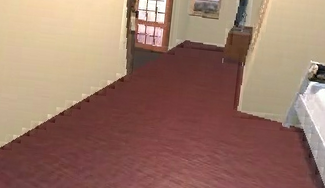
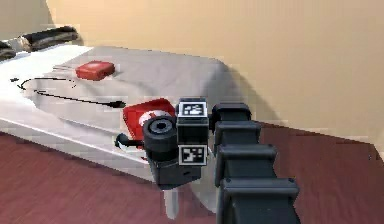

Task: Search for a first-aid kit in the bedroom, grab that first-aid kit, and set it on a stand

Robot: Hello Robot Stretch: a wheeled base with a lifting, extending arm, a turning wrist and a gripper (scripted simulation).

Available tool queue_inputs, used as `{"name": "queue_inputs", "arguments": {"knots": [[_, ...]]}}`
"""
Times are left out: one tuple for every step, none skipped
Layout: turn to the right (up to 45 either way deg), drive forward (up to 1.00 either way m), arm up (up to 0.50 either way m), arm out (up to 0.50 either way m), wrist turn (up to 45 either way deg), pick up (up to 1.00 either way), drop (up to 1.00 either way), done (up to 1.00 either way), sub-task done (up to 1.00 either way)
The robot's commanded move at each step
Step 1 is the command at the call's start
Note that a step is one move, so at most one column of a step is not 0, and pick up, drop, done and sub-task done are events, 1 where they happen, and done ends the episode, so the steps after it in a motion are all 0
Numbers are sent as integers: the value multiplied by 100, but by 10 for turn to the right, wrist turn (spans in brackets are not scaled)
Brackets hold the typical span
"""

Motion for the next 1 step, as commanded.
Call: {"name": "queue_inputs", "arguments": {"knots": [[0, 100, 0, 0, 0, 0, 0, 0, 0]]}}
